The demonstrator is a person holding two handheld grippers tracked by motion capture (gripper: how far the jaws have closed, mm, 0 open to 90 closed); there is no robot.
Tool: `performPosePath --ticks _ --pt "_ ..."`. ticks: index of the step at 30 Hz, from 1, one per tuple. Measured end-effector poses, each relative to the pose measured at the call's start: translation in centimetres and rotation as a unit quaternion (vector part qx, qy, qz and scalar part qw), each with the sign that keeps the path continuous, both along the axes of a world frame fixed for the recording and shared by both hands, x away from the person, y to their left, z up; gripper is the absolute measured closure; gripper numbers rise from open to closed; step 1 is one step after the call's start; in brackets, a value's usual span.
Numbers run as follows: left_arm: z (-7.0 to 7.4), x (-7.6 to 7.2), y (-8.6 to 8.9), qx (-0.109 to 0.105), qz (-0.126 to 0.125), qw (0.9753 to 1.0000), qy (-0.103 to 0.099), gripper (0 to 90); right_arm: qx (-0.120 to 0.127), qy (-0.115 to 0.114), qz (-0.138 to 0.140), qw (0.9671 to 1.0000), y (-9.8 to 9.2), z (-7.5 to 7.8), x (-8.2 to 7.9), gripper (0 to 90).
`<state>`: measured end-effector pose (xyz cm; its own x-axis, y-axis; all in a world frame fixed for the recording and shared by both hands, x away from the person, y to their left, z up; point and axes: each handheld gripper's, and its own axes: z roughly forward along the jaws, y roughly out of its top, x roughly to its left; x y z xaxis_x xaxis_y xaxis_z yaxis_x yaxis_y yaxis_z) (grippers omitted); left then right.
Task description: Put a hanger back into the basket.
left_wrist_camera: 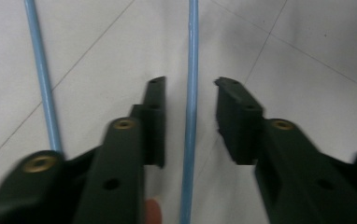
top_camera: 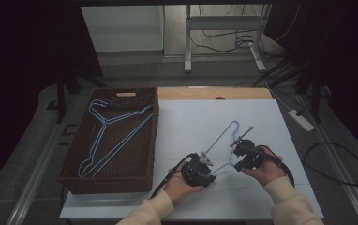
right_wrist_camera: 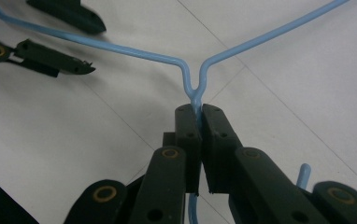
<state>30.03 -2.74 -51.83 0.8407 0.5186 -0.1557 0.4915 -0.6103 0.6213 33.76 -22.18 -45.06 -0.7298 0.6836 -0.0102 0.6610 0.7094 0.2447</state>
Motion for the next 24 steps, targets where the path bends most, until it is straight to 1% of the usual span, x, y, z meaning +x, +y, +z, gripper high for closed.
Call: performPosePath --ticks 1,3,5,8,9,10,11,12,13,14,15,16,17,18,19,20,21,23,24 --pt "0.0 0.0 0.0 0.001 0.001 1.0000 0.001 72.3 0.001 -0.001 0.001 1.0000 0.0 0.0 0.0 86.6" --pt "0.1 0.1 0.1 0.002 0.003 1.0000 0.003 84.4 0.006 -0.003 0.002 1.0000 -0.1 0.2 -0.1 86.6" --pt "0.2 0.1 0.1 0.000 0.002 1.0000 0.007 84.9 0.009 -0.003 0.003 1.0000 -0.2 0.3 -0.1 86.5" --pt "0.3 -0.1 0.1 0.001 0.004 1.0000 0.003 85.6 0.017 -0.009 0.003 0.9998 -0.3 0.4 -0.2 86.2" --pt "0.4 -0.1 0.2 0.000 0.006 1.0000 0.001 85.8 0.024 -0.016 0.004 0.9996 -0.4 0.5 -0.2 85.5" --pt "0.4 -0.1 0.2 0.000 0.006 1.0000 0.001 86.0 0.037 -0.024 0.004 0.9990 -0.6 0.6 -0.3 81.8" --pt "0.5 -0.1 0.3 -0.001 0.010 0.9999 0.002 86.1 0.061 -0.036 -0.002 0.9975 -0.9 0.9 -0.3 73.6" --pt "0.5 -0.1 0.4 -0.001 0.011 0.9999 -0.001 86.1 0.080 -0.049 -0.007 0.9956 -1.2 1.1 -0.3 67.4" --pt "0.6 -0.1 0.4 -0.002 0.012 0.9999 -0.003 86.1 0.106 -0.068 -0.015 0.9919 -1.5 1.5 -0.4 62.0" --pt "0.6 -0.2 0.5 -0.003 0.013 0.9999 -0.004 86.1 0.123 -0.080 -0.018 0.9890 -1.8 1.7 -0.4 55.9" --pt "0.7 -0.2 0.5 -0.005 0.014 0.9999 -0.006 86.1 0.144 -0.100 -0.024 0.9841 -2.3 2.0 -0.4 50.5" --pt "0.7 -0.2 0.5 -0.005 0.014 0.9999 -0.006 86.2 0.144 -0.100 -0.024 0.9841 -2.3 2.0 -0.4 50.5" --pt "0.8 -0.2 0.6 -0.007 0.015 0.9998 -0.008 86.2 0.191 -0.147 -0.045 0.9695 -3.4 2.7 -0.6 41.9" --pt "1.0 -0.3 0.7 -0.010 0.018 0.9997 -0.012 86.2 0.219 -0.163 -0.059 0.9602 -4.1 2.9 -0.6 39.5" --pt "1.0 -0.4 0.8 -0.011 0.019 0.9997 -0.014 86.2 0.236 -0.170 -0.070 0.9543 -4.6 3.0 -0.6 38.0" --pt "1.0 -0.4 0.8 -0.011 0.019 0.9997 -0.014 86.2 0.236 -0.170 -0.070 0.9543 -4.6 3.0 -0.6 38.0" --pt "1.2 -0.5 1.1 -0.015 0.022 0.9995 -0.019 86.3 0.270 -0.190 -0.092 0.9394 -5.9 3.1 -0.6 36.2" --pt "1.4 -0.5 1.3 -0.019 0.025 0.9993 -0.023 86.3 0.283 -0.199 -0.103 0.9325 -6.9 3.0 -0.6 36.1" --pt "1.5 -0.6 1.5 -0.021 0.027 0.9991 -0.025 86.3 0.286 -0.203 -0.106 0.9306 -7.1 2.9 -0.6 36.1"
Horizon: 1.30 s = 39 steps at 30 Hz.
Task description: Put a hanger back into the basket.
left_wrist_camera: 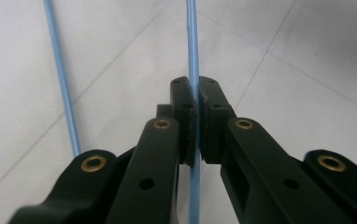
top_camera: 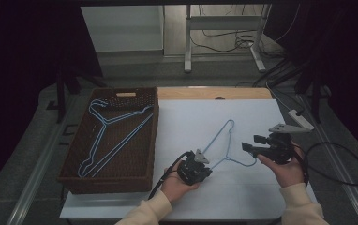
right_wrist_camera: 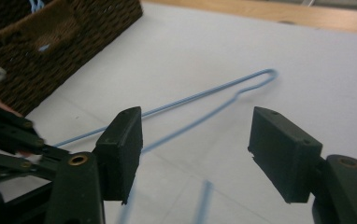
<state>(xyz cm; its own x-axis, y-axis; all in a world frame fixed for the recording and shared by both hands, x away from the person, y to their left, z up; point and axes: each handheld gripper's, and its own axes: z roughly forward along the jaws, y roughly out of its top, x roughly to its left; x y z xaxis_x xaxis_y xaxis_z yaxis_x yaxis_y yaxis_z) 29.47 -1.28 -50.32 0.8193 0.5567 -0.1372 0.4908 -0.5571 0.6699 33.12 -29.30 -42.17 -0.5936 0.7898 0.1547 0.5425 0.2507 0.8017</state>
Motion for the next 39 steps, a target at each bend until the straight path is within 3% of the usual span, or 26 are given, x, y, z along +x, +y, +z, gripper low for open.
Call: performPosePath --ticks 6,10,14,21,29,39 --pt "0.9 -0.3 1.0 -0.018 0.014 0.9996 -0.014 86.4 0.013 -0.027 -0.013 0.9995 -2.3 -1.4 -0.6 36.3" --pt "1.5 -0.5 1.2 -0.014 0.014 0.9996 -0.018 86.3 0.018 -0.047 -0.008 0.9987 -2.8 -2.1 -1.1 35.8" --pt "1.7 -0.6 1.5 -0.010 0.018 0.9996 -0.020 86.4 0.034 -0.064 -0.023 0.9971 -3.4 -2.0 -1.5 36.1" --pt "2.1 -0.7 2.6 -0.025 0.030 0.9989 -0.024 86.5 0.032 -0.059 -0.025 0.9974 -4.4 -2.4 -1.9 36.5" --pt "3.9 -1.0 4.2 -0.059 0.046 0.9966 -0.035 86.7 0.025 -0.055 -0.019 0.9980 -4.7 -3.7 -2.6 36.5" --pt "7.9 -2.2 6.8 -0.098 0.050 0.9919 -0.064 86.7 0.020 -0.044 -0.006 0.9988 -4.3 -5.5 -3.4 36.1"
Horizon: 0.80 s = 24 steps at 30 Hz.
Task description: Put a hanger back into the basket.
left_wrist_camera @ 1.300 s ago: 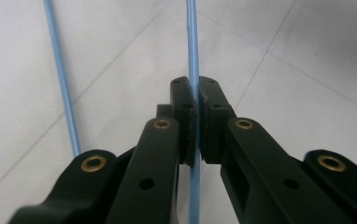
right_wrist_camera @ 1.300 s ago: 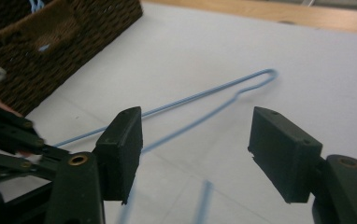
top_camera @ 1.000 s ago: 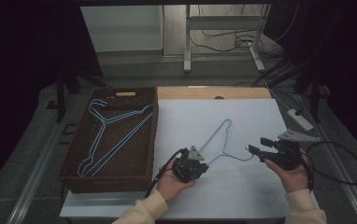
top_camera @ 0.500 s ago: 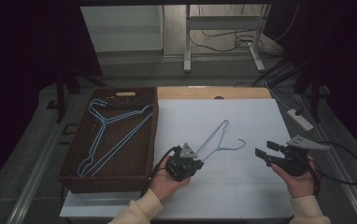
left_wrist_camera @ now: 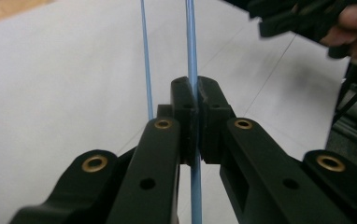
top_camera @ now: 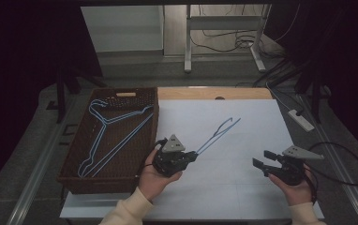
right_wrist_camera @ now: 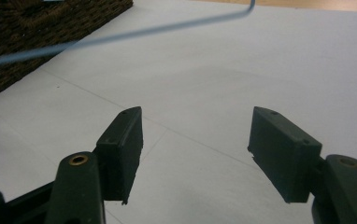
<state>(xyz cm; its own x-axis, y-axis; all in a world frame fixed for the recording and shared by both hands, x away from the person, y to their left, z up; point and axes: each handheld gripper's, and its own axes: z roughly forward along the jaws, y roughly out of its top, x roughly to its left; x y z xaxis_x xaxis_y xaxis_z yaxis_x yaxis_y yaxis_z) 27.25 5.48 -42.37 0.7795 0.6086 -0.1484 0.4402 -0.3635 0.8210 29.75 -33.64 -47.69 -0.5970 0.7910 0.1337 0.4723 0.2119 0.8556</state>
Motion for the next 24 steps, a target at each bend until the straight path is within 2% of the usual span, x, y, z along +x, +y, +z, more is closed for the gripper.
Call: performPosePath --ticks 2,3,8,13,17,21,24 --pt "1.1 -0.3 0.9 -0.010 0.001 0.9999 -0.006 86.7 -0.002 0.001 0.003 1.0000 0.2 -0.2 0.0 36.0" --pt "1.1 -0.3 0.9 -0.010 0.001 0.9999 -0.006 86.7 -0.002 0.001 0.003 1.0000 0.2 -0.2 0.0 36.0" --pt "3.7 -1.1 3.7 -0.036 0.012 0.9988 -0.030 86.7 -0.011 0.003 0.007 0.9999 0.4 -0.5 -0.1 35.3" --pt "5.6 -1.1 7.2 -0.051 0.034 0.9973 -0.040 86.7 -0.012 0.008 0.008 0.9999 0.4 -0.7 -0.1 35.3" --pt "6.2 -0.8 10.4 -0.054 0.057 0.9959 -0.044 86.7 -0.017 0.009 0.009 0.9998 0.5 -0.9 -0.1 35.3" --pt "6.1 -0.6 13.8 -0.057 0.080 0.9943 -0.042 86.7 -0.020 0.012 0.010 0.9997 0.6 -1.0 0.0 35.2" --pt "5.9 -0.5 15.7 -0.053 0.095 0.9932 -0.042 86.7 -0.024 0.014 0.011 0.9996 0.7 -1.1 0.0 35.2"
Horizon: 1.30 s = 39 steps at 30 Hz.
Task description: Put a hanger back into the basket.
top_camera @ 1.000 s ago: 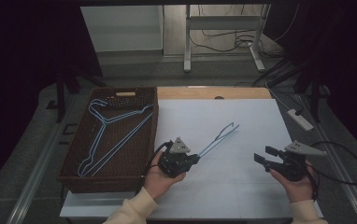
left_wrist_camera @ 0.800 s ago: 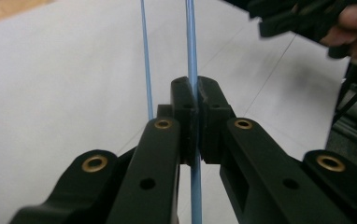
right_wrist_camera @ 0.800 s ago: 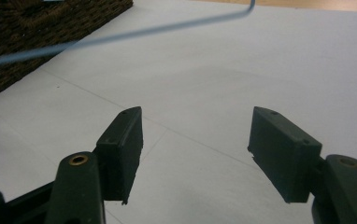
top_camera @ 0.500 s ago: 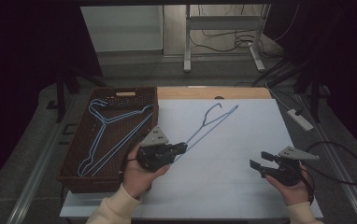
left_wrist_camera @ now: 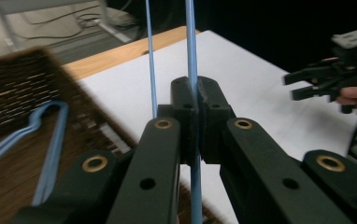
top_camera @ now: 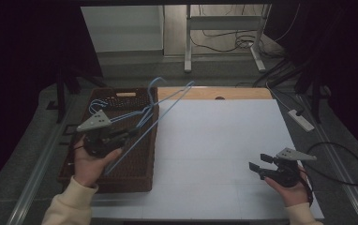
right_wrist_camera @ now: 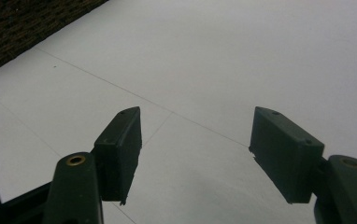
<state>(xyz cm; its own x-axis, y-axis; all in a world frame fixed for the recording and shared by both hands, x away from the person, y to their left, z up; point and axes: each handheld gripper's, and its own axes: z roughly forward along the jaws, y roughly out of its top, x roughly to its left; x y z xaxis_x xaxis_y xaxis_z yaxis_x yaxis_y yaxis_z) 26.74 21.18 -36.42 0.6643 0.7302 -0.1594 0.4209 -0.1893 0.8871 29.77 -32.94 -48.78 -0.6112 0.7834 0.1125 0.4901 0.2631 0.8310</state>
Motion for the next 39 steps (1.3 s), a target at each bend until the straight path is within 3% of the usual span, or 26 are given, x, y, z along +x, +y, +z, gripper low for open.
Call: performPosePath --ticks 7,15,30,39 --pt "-0.4 0.2 4.9 -0.004 0.037 0.9993 0.010 86.7 -0.004 0.003 0.001 1.0000 0.2 -0.1 0.1 35.0" --pt "-1.0 0.9 7.6 0.012 0.058 0.9980 0.022 86.8 -0.008 0.006 0.001 0.9999 0.3 -0.3 0.2 34.8" --pt "-3.1 1.4 9.9 0.019 0.052 0.9968 0.057 86.8 -0.013 0.007 0.001 0.9999 0.3 -0.3 0.1 34.4" --pt "-5.4 3.1 9.4 0.041 0.045 0.9931 0.100 86.7 -0.016 0.008 0.000 0.9998 0.5 -0.3 0.1 34.0"
